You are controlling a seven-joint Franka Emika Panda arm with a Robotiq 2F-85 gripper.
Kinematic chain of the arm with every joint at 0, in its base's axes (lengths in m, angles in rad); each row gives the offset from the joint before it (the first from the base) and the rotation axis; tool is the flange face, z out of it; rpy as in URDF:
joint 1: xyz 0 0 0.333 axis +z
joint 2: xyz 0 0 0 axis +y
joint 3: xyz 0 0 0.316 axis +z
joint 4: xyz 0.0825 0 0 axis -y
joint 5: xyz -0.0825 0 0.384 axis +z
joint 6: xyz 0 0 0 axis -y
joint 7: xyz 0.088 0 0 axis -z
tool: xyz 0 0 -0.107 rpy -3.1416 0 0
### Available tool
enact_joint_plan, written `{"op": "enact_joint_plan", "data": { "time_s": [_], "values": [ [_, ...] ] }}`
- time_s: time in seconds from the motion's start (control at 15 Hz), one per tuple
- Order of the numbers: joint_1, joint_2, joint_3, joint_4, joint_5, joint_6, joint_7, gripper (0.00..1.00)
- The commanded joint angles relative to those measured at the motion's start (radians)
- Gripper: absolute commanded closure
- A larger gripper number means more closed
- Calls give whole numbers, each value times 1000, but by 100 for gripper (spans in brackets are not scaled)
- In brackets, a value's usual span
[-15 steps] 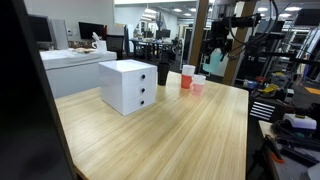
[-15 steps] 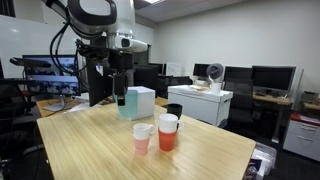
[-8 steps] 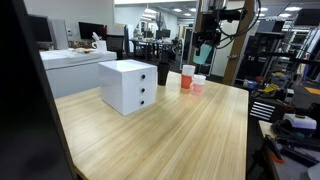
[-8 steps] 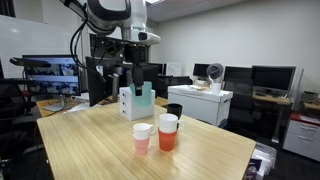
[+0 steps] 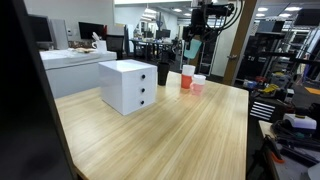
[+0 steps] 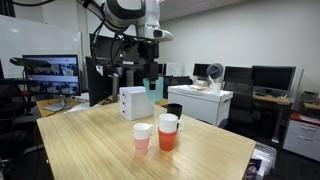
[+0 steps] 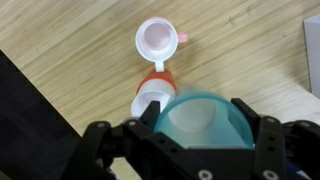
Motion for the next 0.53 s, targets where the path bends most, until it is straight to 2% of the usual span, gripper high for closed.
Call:
{"op": "enact_joint_plan", "data": {
  "time_s": [0.0,0.47],
  "values": [
    [1,68,-1,94,38,-24,-57,51],
    [-4,212,14,256,83,-33,-92,51]
  ]
}}
